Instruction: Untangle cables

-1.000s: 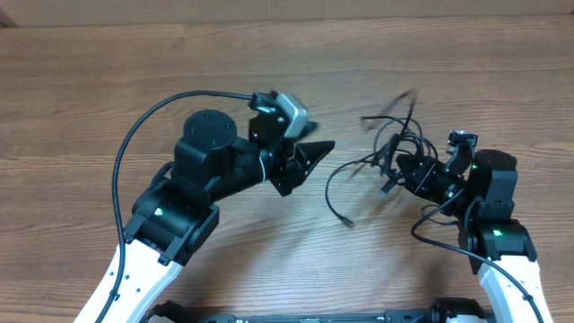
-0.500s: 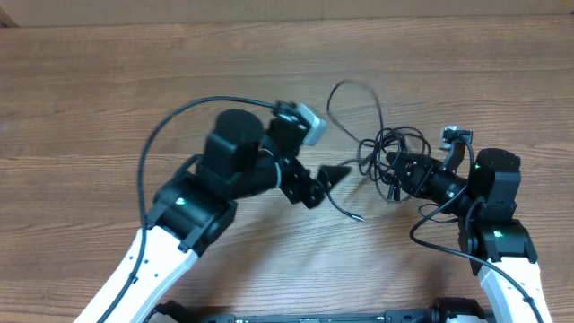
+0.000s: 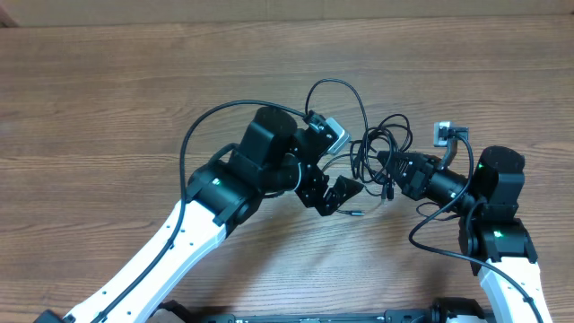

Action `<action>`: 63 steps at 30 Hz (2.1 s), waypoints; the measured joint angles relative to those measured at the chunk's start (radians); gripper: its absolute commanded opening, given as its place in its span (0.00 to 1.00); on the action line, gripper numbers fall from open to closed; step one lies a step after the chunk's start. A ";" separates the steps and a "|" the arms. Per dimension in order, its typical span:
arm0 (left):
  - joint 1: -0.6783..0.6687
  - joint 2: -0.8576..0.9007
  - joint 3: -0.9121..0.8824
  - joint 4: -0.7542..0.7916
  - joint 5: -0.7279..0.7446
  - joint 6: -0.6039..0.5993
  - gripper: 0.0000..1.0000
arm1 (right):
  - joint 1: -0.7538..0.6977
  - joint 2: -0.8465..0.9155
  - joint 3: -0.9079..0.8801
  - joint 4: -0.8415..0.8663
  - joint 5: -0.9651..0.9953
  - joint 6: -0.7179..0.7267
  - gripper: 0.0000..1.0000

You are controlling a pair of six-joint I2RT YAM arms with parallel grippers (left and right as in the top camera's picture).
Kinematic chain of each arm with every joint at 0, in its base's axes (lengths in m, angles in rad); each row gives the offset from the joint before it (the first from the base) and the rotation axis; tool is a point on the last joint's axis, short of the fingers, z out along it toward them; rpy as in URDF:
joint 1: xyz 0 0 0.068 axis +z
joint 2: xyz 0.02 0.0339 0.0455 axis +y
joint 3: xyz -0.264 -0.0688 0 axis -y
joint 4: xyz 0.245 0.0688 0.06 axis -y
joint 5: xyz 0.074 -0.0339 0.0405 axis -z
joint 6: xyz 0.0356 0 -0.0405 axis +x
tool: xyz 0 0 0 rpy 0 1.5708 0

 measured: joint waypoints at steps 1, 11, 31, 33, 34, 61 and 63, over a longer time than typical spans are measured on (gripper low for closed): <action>0.000 0.007 0.000 0.003 -0.002 -0.004 0.99 | 0.000 0.000 0.000 0.006 -0.007 0.000 0.04; 0.000 0.027 0.001 0.066 -0.058 -0.073 1.00 | 0.000 0.000 0.000 0.148 -0.187 0.000 0.04; 0.000 0.033 0.001 0.093 -0.213 -0.162 0.12 | 0.000 0.000 0.000 0.196 -0.326 0.000 0.04; 0.000 0.033 0.001 0.097 -0.218 -0.164 0.04 | 0.000 0.000 0.000 0.197 -0.328 0.000 0.04; 0.000 0.033 0.001 0.097 -0.220 -0.163 0.04 | 0.000 0.000 0.000 0.196 -0.330 0.000 0.04; 0.000 0.035 0.002 0.291 0.133 -0.100 0.04 | 0.000 -0.006 0.000 -0.243 0.324 -0.003 0.33; 0.000 0.035 0.002 0.312 0.149 -0.100 0.04 | 0.000 -0.006 0.000 -0.255 0.368 -0.004 0.33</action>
